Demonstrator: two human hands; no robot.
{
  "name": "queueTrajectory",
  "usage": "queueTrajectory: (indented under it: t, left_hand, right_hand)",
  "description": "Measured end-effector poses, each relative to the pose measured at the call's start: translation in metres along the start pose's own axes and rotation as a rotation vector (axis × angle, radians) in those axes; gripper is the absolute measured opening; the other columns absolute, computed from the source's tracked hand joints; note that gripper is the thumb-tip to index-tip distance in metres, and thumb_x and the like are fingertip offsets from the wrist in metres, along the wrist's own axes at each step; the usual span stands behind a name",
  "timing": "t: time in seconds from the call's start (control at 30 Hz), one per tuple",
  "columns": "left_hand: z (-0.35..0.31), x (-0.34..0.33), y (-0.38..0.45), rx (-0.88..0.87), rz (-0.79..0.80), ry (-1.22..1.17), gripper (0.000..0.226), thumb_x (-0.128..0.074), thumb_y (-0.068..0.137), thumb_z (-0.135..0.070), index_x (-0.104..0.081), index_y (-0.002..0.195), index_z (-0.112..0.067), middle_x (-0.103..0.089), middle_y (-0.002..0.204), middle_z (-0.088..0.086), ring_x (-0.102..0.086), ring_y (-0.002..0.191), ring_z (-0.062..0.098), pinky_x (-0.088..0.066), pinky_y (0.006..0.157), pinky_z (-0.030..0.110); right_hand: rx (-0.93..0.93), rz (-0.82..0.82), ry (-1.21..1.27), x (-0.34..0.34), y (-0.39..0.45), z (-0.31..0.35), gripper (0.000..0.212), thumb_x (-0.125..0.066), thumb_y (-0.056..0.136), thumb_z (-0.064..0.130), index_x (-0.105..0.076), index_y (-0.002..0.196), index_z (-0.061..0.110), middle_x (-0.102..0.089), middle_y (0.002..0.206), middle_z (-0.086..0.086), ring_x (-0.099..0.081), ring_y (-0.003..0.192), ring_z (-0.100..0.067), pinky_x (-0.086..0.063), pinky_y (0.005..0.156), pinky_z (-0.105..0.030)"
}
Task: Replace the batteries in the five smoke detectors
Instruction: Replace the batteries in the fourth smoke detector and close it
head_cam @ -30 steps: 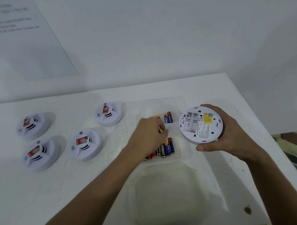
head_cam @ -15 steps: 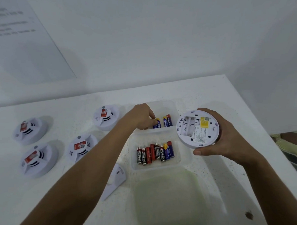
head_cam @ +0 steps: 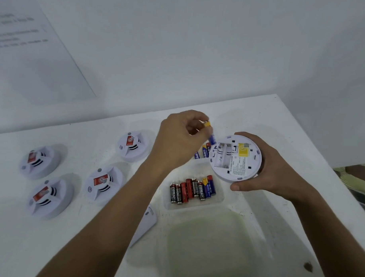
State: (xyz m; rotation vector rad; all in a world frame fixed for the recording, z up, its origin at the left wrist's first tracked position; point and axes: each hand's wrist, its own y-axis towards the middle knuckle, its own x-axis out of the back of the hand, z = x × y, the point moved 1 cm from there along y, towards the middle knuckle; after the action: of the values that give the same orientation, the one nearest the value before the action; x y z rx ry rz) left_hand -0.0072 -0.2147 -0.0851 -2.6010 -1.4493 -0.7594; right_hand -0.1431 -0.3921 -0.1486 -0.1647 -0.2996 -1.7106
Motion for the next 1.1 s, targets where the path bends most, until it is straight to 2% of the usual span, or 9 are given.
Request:
queueTrajectory:
  t: [0.13, 0.27, 0.4, 0.53, 0.63, 0.77, 0.9, 1.03, 1.1]
  left_hand:
    - [0.000, -0.010, -0.009, 0.030, 0.148, -0.020, 0.013, -0.077, 0.080, -0.023, -0.071, 0.092, -0.024, -0.071, 0.075, -0.012, -0.067, 0.071, 0.005, -0.056, 0.071, 0.024]
    - [0.009, -0.014, -0.012, 0.001, 0.194, 0.012, 0.015, -0.077, 0.080, -0.030, -0.073, 0.094, -0.028, -0.066, 0.078, -0.015, -0.059, 0.066, -0.002, -0.047, 0.064, 0.012]
    - [0.013, -0.018, -0.016, -0.055, 0.247, 0.155, 0.028, -0.069, 0.082, -0.046, -0.070, 0.109, -0.038, -0.058, 0.094, -0.013, -0.058, 0.080, 0.000, -0.039, 0.066, 0.008]
    - [0.019, -0.010, -0.021, -0.008, 0.466, 0.010, 0.064, -0.080, 0.066, -0.052, -0.058, 0.126, -0.044, -0.059, 0.114, -0.014, -0.061, 0.100, 0.002, -0.053, 0.085, 0.026]
    - [0.022, -0.007, -0.021, -0.060, 0.568, 0.090, 0.092, -0.090, 0.054, -0.041, -0.049, 0.136, -0.041, -0.054, 0.121, -0.014, -0.057, 0.108, 0.006, -0.053, 0.088, 0.028]
    - [0.024, -0.008, -0.020, -0.181, 0.525, 0.239, 0.086, -0.085, 0.061, -0.045, -0.050, 0.138, -0.031, -0.053, 0.121, -0.005, -0.052, 0.110, 0.011, -0.051, 0.091, 0.031]
    - [0.025, -0.011, -0.022, -0.204, 0.515, 0.262, 0.073, -0.081, 0.068, -0.042, -0.053, 0.135, -0.031, -0.051, 0.128, -0.003, -0.048, 0.111, 0.005, -0.047, 0.086, 0.014]
    - [0.020, -0.007, -0.014, -0.102, 0.525, 0.009, 0.052, -0.075, 0.069, -0.045, -0.063, 0.120, -0.039, -0.061, 0.119, -0.009, -0.060, 0.098, 0.002, -0.052, 0.080, 0.019]
    - [0.026, -0.003, -0.001, -0.008, 0.384, -0.117, 0.035, -0.071, 0.077, -0.043, -0.067, 0.111, -0.036, -0.069, 0.106, -0.006, -0.067, 0.085, 0.007, -0.057, 0.077, 0.030]
  right_hand:
    - [0.037, 0.025, 0.029, -0.007, 0.003, 0.004, 0.098, -0.092, 0.050, 0.009, -0.048, 0.136, 0.019, -0.063, 0.123, 0.009, -0.060, 0.117, -0.016, -0.053, 0.086, -0.018]
    - [0.050, 0.038, 0.057, -0.010, 0.003, 0.007, 0.094, -0.091, 0.050, 0.005, -0.049, 0.134, 0.018, -0.064, 0.119, 0.010, -0.061, 0.113, -0.012, -0.053, 0.083, -0.016]
    - [0.050, 0.037, 0.105, -0.008, 0.003, 0.007, 0.092, -0.090, 0.049, 0.001, -0.052, 0.131, 0.021, -0.065, 0.119, 0.008, -0.062, 0.112, -0.015, -0.054, 0.083, -0.019]
    - [0.060, 0.015, 0.166, -0.005, 0.003, 0.009, 0.089, -0.092, 0.048, 0.014, -0.056, 0.129, 0.023, -0.066, 0.121, 0.003, -0.063, 0.114, -0.019, -0.055, 0.084, -0.023]
    - [0.057, 0.003, 0.156, -0.005, 0.003, 0.011, 0.088, -0.090, 0.049, 0.022, -0.055, 0.130, 0.021, -0.066, 0.123, 0.006, -0.062, 0.117, -0.018, -0.054, 0.087, -0.020]
    - [0.035, 0.022, 0.158, -0.006, 0.004, 0.008, 0.087, -0.090, 0.049, 0.022, -0.055, 0.129, 0.023, -0.067, 0.122, 0.007, -0.061, 0.117, -0.017, -0.054, 0.086, -0.019]
    - [0.019, 0.021, 0.165, -0.003, 0.003, 0.004, 0.089, -0.090, 0.047, 0.023, -0.055, 0.129, 0.027, -0.066, 0.124, 0.006, -0.060, 0.118, -0.018, -0.054, 0.086, -0.022]
    - [0.021, 0.028, 0.155, 0.004, 0.004, 0.007, 0.091, -0.092, 0.047, 0.021, -0.055, 0.130, 0.027, -0.065, 0.126, 0.003, -0.061, 0.118, -0.019, -0.054, 0.087, -0.023]
    - [0.022, 0.008, 0.143, 0.007, 0.003, 0.008, 0.093, -0.092, 0.046, 0.022, -0.054, 0.130, 0.028, -0.066, 0.125, 0.006, -0.061, 0.118, -0.016, -0.054, 0.087, -0.021]
